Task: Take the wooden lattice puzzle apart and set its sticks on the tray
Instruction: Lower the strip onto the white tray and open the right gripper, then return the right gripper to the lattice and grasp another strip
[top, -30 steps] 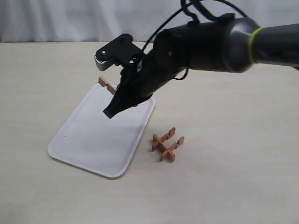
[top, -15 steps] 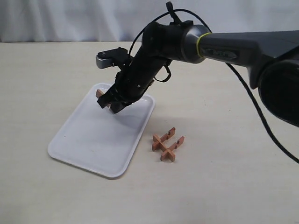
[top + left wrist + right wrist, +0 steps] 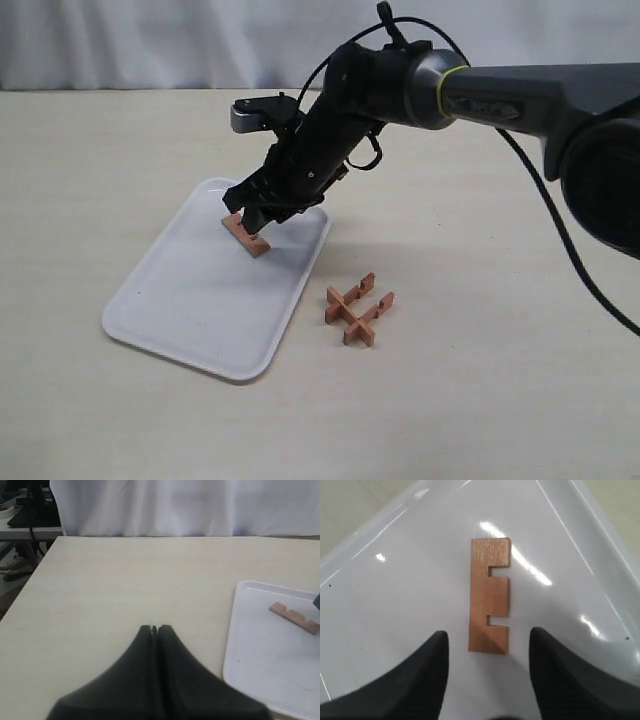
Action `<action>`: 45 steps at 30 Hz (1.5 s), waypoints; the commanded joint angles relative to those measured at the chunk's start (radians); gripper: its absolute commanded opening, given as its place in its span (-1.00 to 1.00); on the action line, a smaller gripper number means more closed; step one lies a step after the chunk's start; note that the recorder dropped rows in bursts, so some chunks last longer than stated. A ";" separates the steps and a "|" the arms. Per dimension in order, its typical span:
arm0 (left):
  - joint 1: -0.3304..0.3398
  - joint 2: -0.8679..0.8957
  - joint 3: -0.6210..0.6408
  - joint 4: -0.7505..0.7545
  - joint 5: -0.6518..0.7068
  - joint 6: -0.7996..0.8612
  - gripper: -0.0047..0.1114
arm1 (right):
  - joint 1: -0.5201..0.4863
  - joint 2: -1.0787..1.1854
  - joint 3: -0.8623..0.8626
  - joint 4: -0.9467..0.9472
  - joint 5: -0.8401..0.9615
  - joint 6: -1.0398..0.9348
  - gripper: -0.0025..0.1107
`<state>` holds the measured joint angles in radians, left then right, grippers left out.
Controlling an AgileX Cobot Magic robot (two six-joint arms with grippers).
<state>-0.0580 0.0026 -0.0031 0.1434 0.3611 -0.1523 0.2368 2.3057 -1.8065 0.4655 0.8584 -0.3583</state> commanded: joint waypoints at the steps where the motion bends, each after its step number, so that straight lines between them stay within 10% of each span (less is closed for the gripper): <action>1: -0.008 -0.003 0.003 0.002 -0.006 0.001 -0.92 | -0.002 -0.087 -0.006 -0.123 0.017 0.052 -0.07; 9: -0.008 -0.003 0.003 0.002 -0.006 0.001 -0.92 | -0.002 -0.238 0.031 -0.273 0.216 0.127 -0.15; 26: -0.008 -0.003 0.003 0.002 -0.006 0.001 -0.92 | 0.027 -0.691 0.727 -0.415 0.029 0.253 -0.18; 45: -0.008 -0.003 0.003 0.002 -0.006 0.001 -0.92 | 0.208 -0.516 0.877 -0.576 -0.279 0.398 -0.19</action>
<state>-0.0580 0.0026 -0.0031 0.1434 0.3611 -0.1523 0.4433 1.7678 -0.9321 -0.0971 0.6183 0.0306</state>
